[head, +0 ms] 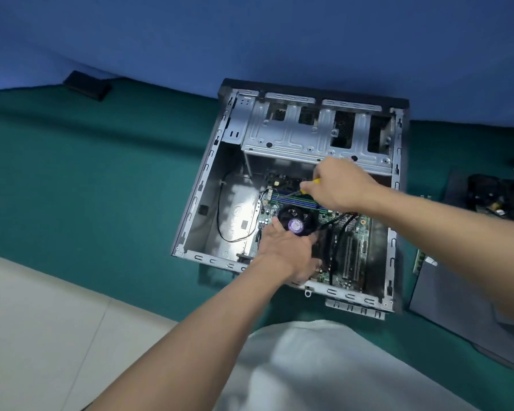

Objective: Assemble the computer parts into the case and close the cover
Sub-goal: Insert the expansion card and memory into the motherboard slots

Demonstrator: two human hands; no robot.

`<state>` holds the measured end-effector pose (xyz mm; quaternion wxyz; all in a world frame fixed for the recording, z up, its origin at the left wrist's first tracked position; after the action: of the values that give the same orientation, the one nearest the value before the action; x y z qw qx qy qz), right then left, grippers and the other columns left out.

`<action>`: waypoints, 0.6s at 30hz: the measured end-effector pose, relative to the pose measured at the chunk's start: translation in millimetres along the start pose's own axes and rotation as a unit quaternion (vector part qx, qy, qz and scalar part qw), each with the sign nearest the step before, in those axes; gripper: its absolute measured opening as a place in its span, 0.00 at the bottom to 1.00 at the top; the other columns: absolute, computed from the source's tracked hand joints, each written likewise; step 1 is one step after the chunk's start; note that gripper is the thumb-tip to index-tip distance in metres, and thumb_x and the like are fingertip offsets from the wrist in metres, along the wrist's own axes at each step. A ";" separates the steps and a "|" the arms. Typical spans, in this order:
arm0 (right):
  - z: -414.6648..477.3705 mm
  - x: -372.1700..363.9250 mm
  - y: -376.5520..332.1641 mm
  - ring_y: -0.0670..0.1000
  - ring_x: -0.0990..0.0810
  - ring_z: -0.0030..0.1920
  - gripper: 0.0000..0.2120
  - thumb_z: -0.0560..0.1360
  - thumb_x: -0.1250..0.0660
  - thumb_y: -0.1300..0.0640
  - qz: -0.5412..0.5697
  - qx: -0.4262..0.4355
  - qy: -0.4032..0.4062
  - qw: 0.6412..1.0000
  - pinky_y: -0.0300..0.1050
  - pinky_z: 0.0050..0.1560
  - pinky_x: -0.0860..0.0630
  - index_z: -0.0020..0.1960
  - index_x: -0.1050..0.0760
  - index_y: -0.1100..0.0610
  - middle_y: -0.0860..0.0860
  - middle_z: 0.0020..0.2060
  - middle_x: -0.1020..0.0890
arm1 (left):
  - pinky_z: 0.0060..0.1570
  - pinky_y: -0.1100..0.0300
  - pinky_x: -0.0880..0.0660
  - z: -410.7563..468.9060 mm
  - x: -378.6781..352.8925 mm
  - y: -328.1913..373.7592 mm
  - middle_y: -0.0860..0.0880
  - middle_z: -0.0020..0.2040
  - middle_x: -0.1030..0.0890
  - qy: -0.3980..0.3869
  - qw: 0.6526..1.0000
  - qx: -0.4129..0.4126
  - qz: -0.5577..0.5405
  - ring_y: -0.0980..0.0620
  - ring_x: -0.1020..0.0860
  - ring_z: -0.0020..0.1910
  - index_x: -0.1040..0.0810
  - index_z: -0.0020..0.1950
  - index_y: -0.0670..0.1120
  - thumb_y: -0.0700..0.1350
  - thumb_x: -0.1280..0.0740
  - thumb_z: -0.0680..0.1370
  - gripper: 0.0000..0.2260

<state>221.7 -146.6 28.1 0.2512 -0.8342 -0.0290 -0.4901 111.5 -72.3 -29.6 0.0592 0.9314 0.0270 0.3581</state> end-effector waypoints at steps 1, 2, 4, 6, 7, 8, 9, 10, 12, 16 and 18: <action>-4.4 -1.2 8.0 0.56 0.26 0.28 0.22 0.78 0.36 0.48 0.021 -0.014 0.012 1.000 0.42 0.28 0.35 0.32 0.28 0.62 0.55 0.25 0.26 | 0.73 0.43 0.45 -1.3 0.3 -2.9 0.29 0.74 0.42 0.014 1.000 0.002 -0.028 0.31 0.45 0.75 0.45 0.79 0.56 0.60 0.46 0.82 0.26; -8.6 -2.5 14.7 0.58 0.23 0.30 0.22 0.78 0.36 0.47 0.039 -0.026 0.022 0.999 0.42 0.29 0.33 0.35 0.25 0.64 0.56 0.26 0.23 | 0.70 0.44 0.38 -2.1 1.5 -7.6 0.30 0.71 0.36 0.042 0.997 0.008 -0.061 0.32 0.37 0.72 0.41 0.77 0.55 0.59 0.45 0.82 0.24; -16.3 -5.6 26.3 0.59 0.21 0.34 0.22 0.78 0.37 0.47 0.072 -0.039 0.034 0.996 0.42 0.30 0.32 0.41 0.22 0.66 0.59 0.31 0.19 | 0.55 0.50 0.26 -3.0 5.3 -21.0 0.39 0.58 0.23 0.124 0.984 0.021 -0.126 0.38 0.24 0.59 0.28 0.67 0.51 0.54 0.43 0.82 0.16; -22.6 -7.7 35.4 0.57 0.22 0.38 0.20 0.79 0.37 0.47 0.096 -0.030 0.043 0.994 0.44 0.32 0.33 0.45 0.22 0.65 0.59 0.34 0.18 | 0.48 0.51 0.23 1.0 11.5 -36.2 0.43 0.50 0.19 0.183 0.966 0.049 -0.177 0.42 0.20 0.49 0.24 0.60 0.47 0.50 0.42 0.82 0.12; -25.7 -8.3 39.0 0.55 0.25 0.41 0.17 0.79 0.37 0.47 0.102 -0.024 0.046 0.993 0.46 0.36 0.34 0.46 0.23 0.62 0.56 0.35 0.19 | 0.50 0.51 0.23 5.1 15.6 -43.1 0.42 0.51 0.18 0.203 0.957 0.065 -0.198 0.43 0.20 0.48 0.23 0.60 0.46 0.48 0.41 0.82 0.11; -28.7 -8.4 41.6 0.54 0.29 0.44 0.14 0.79 0.37 0.47 0.103 -0.018 0.046 0.993 0.46 0.40 0.35 0.46 0.25 0.59 0.52 0.36 0.21 | 0.52 0.51 0.23 10.5 20.4 -49.6 0.42 0.52 0.18 0.221 0.947 0.078 -0.217 0.44 0.20 0.47 0.23 0.59 0.46 0.47 0.41 0.82 0.10; -31.7 -8.0 43.5 0.53 0.32 0.47 0.11 0.78 0.37 0.47 0.101 -0.010 0.044 0.994 0.47 0.42 0.36 0.46 0.27 0.55 0.50 0.37 0.23 | 0.54 0.51 0.23 16.9 25.6 -55.0 0.41 0.52 0.18 0.237 0.939 0.087 -0.233 0.44 0.21 0.47 0.23 0.59 0.45 0.46 0.40 0.82 0.10; -34.5 -8.0 44.4 0.52 0.33 0.47 0.09 0.78 0.37 0.46 0.099 0.000 0.041 0.994 0.47 0.42 0.36 0.45 0.28 0.52 0.49 0.37 0.24 | 0.55 0.50 0.24 23.7 31.1 -58.9 0.41 0.52 0.18 0.250 0.933 0.090 -0.245 0.44 0.20 0.48 0.23 0.59 0.45 0.46 0.40 0.82 0.10; -40.6 -9.0 44.0 0.52 0.31 0.44 0.08 0.77 0.36 0.45 0.101 0.022 0.036 0.994 0.46 0.39 0.36 0.43 0.29 0.48 0.46 0.35 0.25 | 0.54 0.53 0.24 38.8 41.7 -61.1 0.42 0.52 0.17 0.260 0.931 0.067 -0.249 0.44 0.19 0.49 0.23 0.59 0.44 0.46 0.41 0.83 0.11; -46.6 -16.1 38.9 0.51 0.32 0.43 0.07 0.76 0.36 0.43 0.091 0.049 0.022 0.994 0.47 0.42 0.35 0.42 0.29 0.44 0.42 0.31 0.26 | 0.48 0.55 0.30 69.2 56.5 -53.1 0.41 0.53 0.18 0.235 0.949 -0.014 -0.208 0.41 0.22 0.53 0.22 0.56 0.43 0.49 0.44 0.84 0.15; -46.2 -20.6 32.8 0.50 0.30 0.40 0.07 0.76 0.36 0.43 0.082 0.066 0.015 0.994 0.46 0.39 0.33 0.43 0.29 0.44 0.43 0.30 0.27 | 0.48 0.51 0.28 82.8 59.6 -46.9 0.40 0.52 0.18 0.225 0.956 -0.057 -0.182 0.39 0.22 0.53 0.23 0.50 0.44 0.53 0.46 0.84 0.17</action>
<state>183.7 -191.8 16.4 0.3456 -0.8077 0.0112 -0.4776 210.9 -27.8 -57.1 0.1687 0.8014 0.1881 0.5422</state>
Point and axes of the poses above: each hand's wrist, its own z-axis towards the middle knuckle, its own x-axis out of the back of the hand, y = z × x, the point moved 2 cm from there along z, towards the middle knuckle
